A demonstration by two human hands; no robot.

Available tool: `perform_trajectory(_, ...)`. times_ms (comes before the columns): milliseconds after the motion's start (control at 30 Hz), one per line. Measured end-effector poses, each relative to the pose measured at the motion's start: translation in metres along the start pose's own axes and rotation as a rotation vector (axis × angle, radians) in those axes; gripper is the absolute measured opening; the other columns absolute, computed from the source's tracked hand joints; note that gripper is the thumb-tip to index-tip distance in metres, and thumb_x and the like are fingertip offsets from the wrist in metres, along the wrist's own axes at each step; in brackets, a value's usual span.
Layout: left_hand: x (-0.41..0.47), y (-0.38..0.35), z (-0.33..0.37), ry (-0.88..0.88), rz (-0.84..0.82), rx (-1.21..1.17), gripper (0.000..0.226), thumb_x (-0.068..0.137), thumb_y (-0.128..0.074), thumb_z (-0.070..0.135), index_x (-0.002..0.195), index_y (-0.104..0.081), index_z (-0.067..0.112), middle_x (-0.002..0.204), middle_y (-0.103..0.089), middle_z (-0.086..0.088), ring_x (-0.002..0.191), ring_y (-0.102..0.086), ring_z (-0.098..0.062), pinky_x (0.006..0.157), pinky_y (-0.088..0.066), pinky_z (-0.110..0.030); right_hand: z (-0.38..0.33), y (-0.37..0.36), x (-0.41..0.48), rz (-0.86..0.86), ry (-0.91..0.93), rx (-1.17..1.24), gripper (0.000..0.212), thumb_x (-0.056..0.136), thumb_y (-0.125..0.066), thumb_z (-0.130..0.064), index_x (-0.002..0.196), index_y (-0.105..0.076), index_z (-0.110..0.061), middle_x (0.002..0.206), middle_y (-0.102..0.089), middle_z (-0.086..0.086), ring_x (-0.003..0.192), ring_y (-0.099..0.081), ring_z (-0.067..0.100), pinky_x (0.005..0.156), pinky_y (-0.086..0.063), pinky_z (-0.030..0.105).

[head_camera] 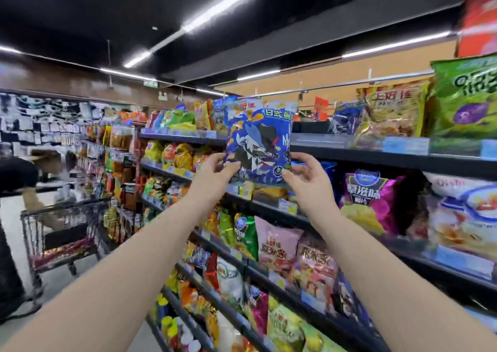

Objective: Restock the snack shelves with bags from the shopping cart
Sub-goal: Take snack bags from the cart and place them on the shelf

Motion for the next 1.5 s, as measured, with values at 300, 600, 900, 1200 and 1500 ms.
perform_trajectory(300, 0.158, -0.081, 0.019, -0.273, 0.071, -0.131, 0.032, 0.088, -0.072, 0.028, 0.114, -0.055, 0.025, 0.096, -0.060, 0.010, 0.091, -0.058, -0.006, 0.076, -0.042, -0.016, -0.002, 0.038, 0.151, 0.137, 0.193, -0.241, 0.037, 0.091, -0.065, -0.013, 0.124, -0.054, -0.027, 0.104, -0.061, 0.006, 0.083, -0.057, 0.010, 0.076, -0.049, 0.020)
perform_trajectory(600, 0.276, -0.175, 0.030, -0.356, -0.188, -0.200, 0.046, 0.084, -0.076, 0.027, 0.125, -0.057, 0.016, 0.103, -0.066, -0.001, 0.092, -0.065, -0.015, 0.075, -0.050, -0.016, 0.006, 0.068, 0.228, 0.317, 0.144, -0.734, 0.038, 0.094, -0.057, -0.021, 0.131, -0.053, -0.029, 0.112, -0.064, 0.005, 0.096, -0.060, 0.021, 0.072, -0.045, 0.022)
perform_trajectory(900, 0.328, -0.250, 0.041, -0.234, -0.625, -0.119, 0.060, 0.083, -0.078, 0.025, 0.128, -0.040, 0.015, 0.099, -0.058, -0.003, 0.088, -0.062, -0.020, 0.071, -0.060, -0.041, 0.016, 0.090, 0.266, 0.375, -0.193, -0.963, 0.044, 0.097, -0.056, -0.021, 0.138, -0.043, -0.015, 0.113, -0.063, 0.015, 0.086, -0.060, 0.027, 0.074, -0.050, 0.035)
perform_trajectory(1200, 0.344, -0.290, 0.025, -0.101, -0.837, 0.041, 0.089, 0.089, -0.072, 0.029, 0.150, -0.008, 0.026, 0.109, -0.059, -0.016, 0.082, -0.061, -0.027, 0.055, -0.059, -0.046, 0.039, 0.101, 0.283, 0.324, -0.340, -1.090, 0.078, 0.091, -0.065, -0.027, 0.152, -0.018, -0.035, 0.127, -0.061, 0.008, 0.092, -0.068, 0.025, 0.084, -0.056, 0.039)
perform_trajectory(1500, 0.329, -0.317, 0.043, -0.147, -0.962, 0.102, 0.098, 0.087, -0.073, 0.031, 0.151, 0.000, 0.033, 0.117, -0.058, -0.022, 0.098, -0.064, -0.038, 0.065, -0.058, -0.058, 0.033, 0.126, 0.276, 0.401, -0.414, -1.234, 0.075, 0.089, -0.068, -0.026, 0.149, -0.023, -0.027, 0.119, -0.059, 0.005, 0.084, -0.065, 0.024, 0.068, -0.058, 0.035)
Point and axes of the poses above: each hand's wrist, its own x-axis towards the middle knuckle, its own y-axis out of the back of the hand, z = x × y, the point moved 7 cm from there along x, towards the middle knuckle
